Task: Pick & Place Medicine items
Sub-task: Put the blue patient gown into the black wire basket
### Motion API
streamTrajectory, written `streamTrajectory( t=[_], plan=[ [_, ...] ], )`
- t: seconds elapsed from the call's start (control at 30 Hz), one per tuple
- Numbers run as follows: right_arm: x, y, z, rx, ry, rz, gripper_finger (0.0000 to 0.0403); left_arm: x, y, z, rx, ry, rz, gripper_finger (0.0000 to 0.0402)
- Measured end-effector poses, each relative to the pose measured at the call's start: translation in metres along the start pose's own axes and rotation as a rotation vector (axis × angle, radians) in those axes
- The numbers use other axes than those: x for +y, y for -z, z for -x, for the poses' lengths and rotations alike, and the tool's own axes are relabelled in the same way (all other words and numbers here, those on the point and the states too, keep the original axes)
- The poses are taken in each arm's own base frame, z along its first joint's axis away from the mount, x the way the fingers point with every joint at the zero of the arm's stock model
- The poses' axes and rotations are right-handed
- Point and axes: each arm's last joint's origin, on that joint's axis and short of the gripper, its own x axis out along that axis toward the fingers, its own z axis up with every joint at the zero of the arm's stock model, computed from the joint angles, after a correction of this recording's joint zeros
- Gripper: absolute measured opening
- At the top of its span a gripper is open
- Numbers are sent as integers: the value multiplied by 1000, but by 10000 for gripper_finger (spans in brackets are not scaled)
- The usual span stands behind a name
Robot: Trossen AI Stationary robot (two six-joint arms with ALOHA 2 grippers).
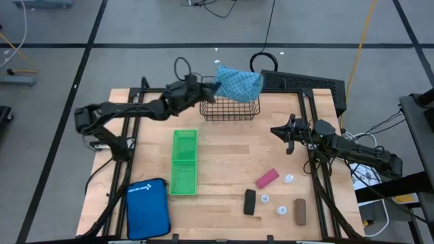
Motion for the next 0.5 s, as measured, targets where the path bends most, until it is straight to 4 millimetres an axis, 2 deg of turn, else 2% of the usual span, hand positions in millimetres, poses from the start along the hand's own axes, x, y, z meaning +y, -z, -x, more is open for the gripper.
streamTrajectory(
  t=[0.2,0.5],
  plan=[
    [0,0,0,0,0,0,20,26,28,-21,36,-87,138,75],
    [0,0,0,0,0,0,20,46,41,-28,66,-185,168,75]
  ],
)
